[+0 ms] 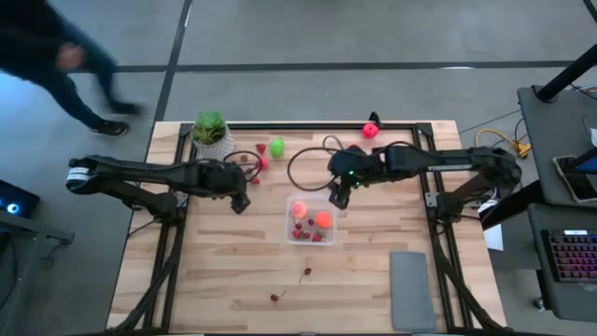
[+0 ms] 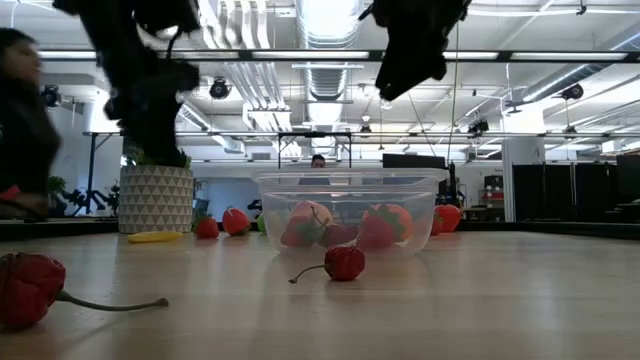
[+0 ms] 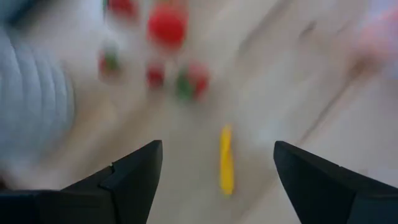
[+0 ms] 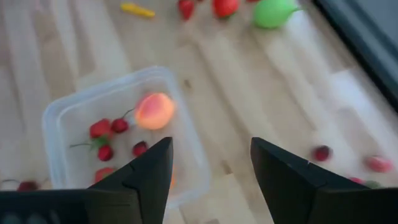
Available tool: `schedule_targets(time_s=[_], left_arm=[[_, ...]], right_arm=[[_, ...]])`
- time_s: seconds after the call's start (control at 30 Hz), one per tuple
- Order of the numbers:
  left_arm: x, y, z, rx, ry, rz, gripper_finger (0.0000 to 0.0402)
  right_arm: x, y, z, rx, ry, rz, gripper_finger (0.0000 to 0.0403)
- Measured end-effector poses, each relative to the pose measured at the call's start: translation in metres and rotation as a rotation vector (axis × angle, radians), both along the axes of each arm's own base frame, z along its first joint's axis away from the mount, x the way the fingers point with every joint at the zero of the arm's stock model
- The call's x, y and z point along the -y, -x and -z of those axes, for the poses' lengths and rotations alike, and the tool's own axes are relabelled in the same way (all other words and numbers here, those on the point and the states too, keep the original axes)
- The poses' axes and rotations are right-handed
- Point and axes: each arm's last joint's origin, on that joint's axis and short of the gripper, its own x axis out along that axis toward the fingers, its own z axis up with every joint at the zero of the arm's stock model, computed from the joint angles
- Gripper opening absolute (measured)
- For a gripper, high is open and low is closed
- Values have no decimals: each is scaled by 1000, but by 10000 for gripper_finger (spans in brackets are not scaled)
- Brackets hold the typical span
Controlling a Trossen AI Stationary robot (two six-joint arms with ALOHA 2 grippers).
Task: Pick and placing Produce into tupperware
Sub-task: Put the yellow corn into the transparent container
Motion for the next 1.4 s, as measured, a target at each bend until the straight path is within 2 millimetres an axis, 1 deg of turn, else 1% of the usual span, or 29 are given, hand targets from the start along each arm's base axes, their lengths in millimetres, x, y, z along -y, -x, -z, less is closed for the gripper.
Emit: schedule_targets(time_s=[0.1,0.2,0.3,0.43,0.53,0.73,0.83,0.93,1.23,1.4], left_arm=[[-2,3,25,-41,166,-78,293],[-2,3,42,-87,222,-101,293],[-6,-2,52,-123,216,-91,293],[-12,-14,60,-125,210,-57,293],[-17,-22,69,-133,218,-41,293],[-26,-25,87,-223,249,-50,292],[-30,-28,90,-235,273,-11,289],[-34,-28,93,-233,301,6,274],[-47,-24,89,-187,340,-9,195],[-49,-24,89,-189,337,17,153]], right_arm=[[3,10,-8,13,20,52,208],[8,17,-14,26,22,85,208],[13,21,-18,35,22,109,208],[18,23,-17,21,21,126,208],[18,23,-17,20,21,126,207],[18,22,-15,13,12,132,206],[18,22,-15,13,12,132,206],[18,22,-15,13,10,130,206],[18,22,-14,9,17,124,206],[18,22,-15,9,20,123,206]])
